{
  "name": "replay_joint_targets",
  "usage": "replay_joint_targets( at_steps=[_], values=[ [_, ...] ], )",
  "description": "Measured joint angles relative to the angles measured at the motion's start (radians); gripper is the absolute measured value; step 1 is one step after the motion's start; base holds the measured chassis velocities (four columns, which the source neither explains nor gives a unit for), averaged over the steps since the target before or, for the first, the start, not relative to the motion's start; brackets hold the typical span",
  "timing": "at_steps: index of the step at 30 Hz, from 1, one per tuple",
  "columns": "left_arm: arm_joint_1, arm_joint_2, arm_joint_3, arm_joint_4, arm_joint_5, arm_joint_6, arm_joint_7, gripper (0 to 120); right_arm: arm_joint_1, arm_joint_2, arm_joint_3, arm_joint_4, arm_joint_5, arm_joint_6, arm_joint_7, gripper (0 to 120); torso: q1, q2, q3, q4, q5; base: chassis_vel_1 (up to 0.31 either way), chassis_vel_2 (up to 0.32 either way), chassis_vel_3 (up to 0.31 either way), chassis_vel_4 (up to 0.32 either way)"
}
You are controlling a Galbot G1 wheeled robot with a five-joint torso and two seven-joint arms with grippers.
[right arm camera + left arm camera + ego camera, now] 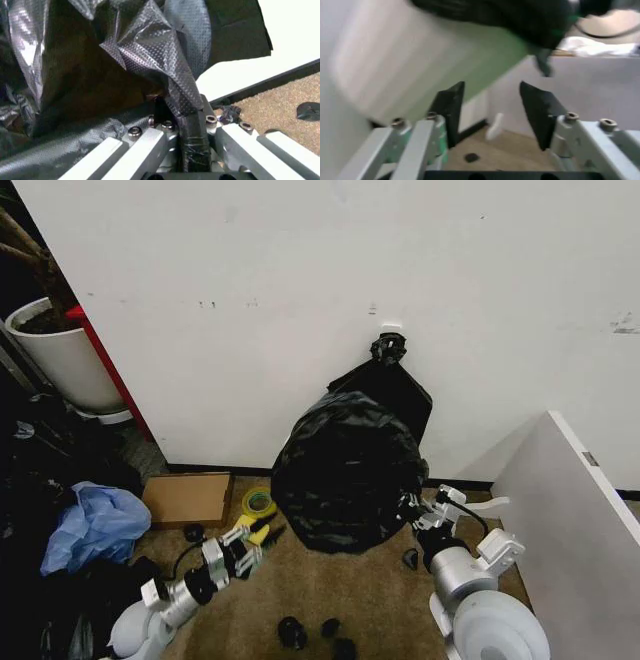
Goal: Place the garbage bag over the trash bin.
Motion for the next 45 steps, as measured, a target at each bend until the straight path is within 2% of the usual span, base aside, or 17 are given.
replay_joint_targets(
  at_steps=[1,2,3,5,7,8,12,14,23,27,28,30,36,37,41,42,45],
  values=[
    [0.006,-0.002,0.009,-0.004,0.006,-0.002,0.01,56,0.0,0.0,0.0,0.001,0.0,0.0,0.001,0,0.0,0.0,0.0,0.0,0.0002,0.0,0.0,0.0,0.0],
    [0.006,-0.002,0.009,-0.004,0.006,-0.002,0.01,56,0.0,0.0,0.0,0.001,0.0,0.0,0.001,0,0.0,0.0,0.0,0.0,0.0002,0.0,0.0,0.0,0.0],
    [0.012,-0.005,0.021,-0.014,0.011,-0.005,0.012,63,0.0,0.0,-0.001,0.002,0.0,0.0,0.002,0,0.0,0.0,0.0,0.0001,0.0,0.0,0.0,0.0,0.0],
    [0.018,-0.015,0.04,-0.04,0.02,-0.017,-0.015,68,0.0,0.003,-0.005,0.005,0.0,-0.001,0.003,0,0.0,0.0,0.0,0.0,0.0,0.0,0.0,0.0,0.0],
    [0.02,-0.032,0.053,-0.069,0.038,-0.033,-0.082,79,0.0,0.008,-0.011,0.008,-0.001,-0.003,0.007,0,0.0,0.0,0.0,-0.0001,0.0001,0.0,0.0,0.0,0.0],
    [0.02,-0.032,0.053,-0.069,0.038,-0.033,-0.082,79,0.0,0.008,-0.011,0.008,-0.001,-0.003,0.007,0,0.0,0.0,0.0,-0.0001,0.0001,0.0,0.0,0.0,0.0],
    [0.019,-0.06,0.067,-0.106,0.051,-0.04,-0.115,94,-0.005,0.013,-0.015,0.01,-0.005,-0.005,0.009,0,0.0,0.0,0.0,-0.0001,0.0,0.0,0.0,0.0,0.0],
    [0.02,-0.066,0.069,-0.123,0.056,-0.038,-0.116,98,-0.009,0.013,-0.014,0.011,-0.006,-0.005,0.009,0,0.0,0.0,0.0,-0.0001,0.0002,0.0,0.0,0.0,0.0],
    [0.023,-0.073,0.071,-0.139,0.081,-0.024,-0.077,93,-0.015,0.008,-0.007,0.016,-0.006,-0.005,0.009,0,0.0,0.0,0.0,-0.0001,0.0,0.0,0.0,0.0,0.0],
    [0.023,-0.082,0.073,-0.14,0.089,-0.016,-0.06,79,-0.012,0.012,-0.013,0.016,-0.008,-0.006,0.01,0,0.0,0.0,0.0,-0.0001,0.0001,0.0,0.0,0.0,0.0],
    [0.023,-0.085,0.074,-0.137,0.091,-0.016,-0.058,72,-0.011,0.015,-0.018,0.016,-0.009,-0.007,0.01,0,0.0,0.0,0.0,-0.0001,0.0001,0.0,0.0,0.0,0.0],
    [0.023,-0.087,0.075,-0.135,0.091,-0.015,-0.056,70,-0.01,0.017,-0.021,0.016,-0.009,-0.007,0.01,0,0.0,0.0,0.0,-0.0001,0.0001,0.0,0.0,0.0,0.0],
    [0.013,-0.105,0.08,-0.127,0.079,0.011,0.002,43,-0.007,0.019,-0.029,0.013,-0.01,-0.01,0.01,0,0.0,0.0,0.0,-0.0001,0.0,0.0,0.0,0.0,0.0],
    [0.013,-0.105,0.08,-0.127,0.079,0.011,0.002,43,-0.007,0.019,-0.029,0.013,-0.01,-0.01,0.01,0,0.0,0.0,0.0,-0.0001,0.0,0.0,0.0,0.0,0.0],
    [0.005,-0.109,0.08,-0.115,0.083,0.015,0.005,25,-0.007,0.018,-0.028,0.012,-0.01,-0.011,0.01,0,0.0,0.0,0.0,-0.0001,0.0,0.0,0.0,0.0,0.0],
    [0.005,-0.109,0.08,-0.115,0.083,0.015,0.005,25,-0.007,0.018,-0.028,0.012,-0.01,-0.011,0.01,0,0.0,0.0,0.0,-0.0001,0.0,0.0,0.0,0.0,0.0],
    [0.0,-0.109,0.079,-0.105,0.091,0.015,-0.002,14,-0.005,0.017,-0.025,0.012,-0.008,-0.011,0.01,0,0.0,0.0,0.0,-0.0001,0.0,0.0,0.0,0.0,0.0]
  ],
)
